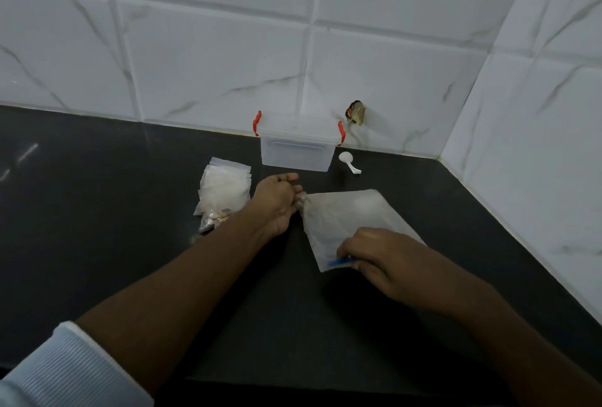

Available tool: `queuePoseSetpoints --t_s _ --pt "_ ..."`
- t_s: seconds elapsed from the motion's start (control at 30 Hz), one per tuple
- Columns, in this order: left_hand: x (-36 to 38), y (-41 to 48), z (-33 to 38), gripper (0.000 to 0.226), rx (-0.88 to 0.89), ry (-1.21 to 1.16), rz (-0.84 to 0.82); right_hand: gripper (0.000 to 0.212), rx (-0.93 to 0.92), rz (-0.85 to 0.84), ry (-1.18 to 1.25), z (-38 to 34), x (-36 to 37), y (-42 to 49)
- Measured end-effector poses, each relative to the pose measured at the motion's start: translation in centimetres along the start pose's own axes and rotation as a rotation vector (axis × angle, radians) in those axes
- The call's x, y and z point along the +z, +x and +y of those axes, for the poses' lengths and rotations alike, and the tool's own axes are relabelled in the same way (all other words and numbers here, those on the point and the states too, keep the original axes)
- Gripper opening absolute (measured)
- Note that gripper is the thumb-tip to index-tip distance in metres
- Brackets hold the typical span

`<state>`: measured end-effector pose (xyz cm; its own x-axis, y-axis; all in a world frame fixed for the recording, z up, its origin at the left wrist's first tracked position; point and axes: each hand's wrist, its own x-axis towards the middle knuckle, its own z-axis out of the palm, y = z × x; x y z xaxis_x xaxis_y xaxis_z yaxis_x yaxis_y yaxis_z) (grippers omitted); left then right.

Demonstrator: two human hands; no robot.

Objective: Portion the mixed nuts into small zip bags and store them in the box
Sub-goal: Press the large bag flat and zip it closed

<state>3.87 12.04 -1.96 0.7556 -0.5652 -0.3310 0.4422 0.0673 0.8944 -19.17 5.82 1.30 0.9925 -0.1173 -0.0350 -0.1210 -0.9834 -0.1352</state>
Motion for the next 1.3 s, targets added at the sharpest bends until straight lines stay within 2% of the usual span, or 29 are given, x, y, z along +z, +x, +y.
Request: queuePoseSetpoints --t_s 0.1,0.3,0.4,0.47,0.5,0.57,0.63,0.7,0.8,1.03,1.13,1.3 --pt "0.2 -0.2 0.0 0.035 0.026 -0.013 -0.003 0.027 -0.003 -0.098 -0.078 -0.8 0.4 -0.5" --pt "0.4 -0.7 0.2 0.035 0.058 0.011 -0.040 0.029 -0.027 -0.116 -0.089 -1.4 0.4 -1.3" --pt "0.3 -0.8 0.2 0.038 0.152 0.092 -0.010 0.036 -0.074 -0.157 -0.043 -1.4 -0.1 -1.8" --pt "0.2 -0.9 -0.1 0.038 0.303 0.306 -0.001 0.035 -0.085 -0.084 0.046 -1.0 -0.8 -1.8" --pt "0.2 -1.0 -0.3 0.034 0.398 0.456 -0.028 0.033 -0.083 0.005 0.093 -0.4 -1.1 -1.4" --pt "0.3 -0.9 -0.5 0.034 0.590 0.911 -0.091 0.030 -0.021 0.164 0.158 1.6 -1.6 -0.5" --pt "0.5 -0.9 -0.8 0.047 0.701 1.348 -0.144 0.030 0.112 0.169 0.163 3.9 -1.9 0.9" --pt "0.7 -1.2 -1.2 0.060 0.669 1.547 -0.244 0.044 0.217 0.061 0.093 5.8 -1.5 2.7" --pt "0.3 -1.5 -2.5 0.079 0.543 1.725 -0.322 0.061 0.255 -0.021 0.099 7.5 -0.2 5.1" --pt "-0.2 -2.2 -3.1 0.108 0.513 1.850 -0.355 0.065 0.242 -0.128 -0.062 9.7 2.8 6.3" --pt "-0.3 -1.9 -2.7 0.112 0.506 1.862 -0.361 0.065 0.281 -0.138 -0.097 10.3 2.7 6.6" --pt "-0.4 -0.3 -1.7 0.105 0.537 1.871 -0.293 0.067 0.413 -0.119 -0.137 11.6 2.5 7.6"
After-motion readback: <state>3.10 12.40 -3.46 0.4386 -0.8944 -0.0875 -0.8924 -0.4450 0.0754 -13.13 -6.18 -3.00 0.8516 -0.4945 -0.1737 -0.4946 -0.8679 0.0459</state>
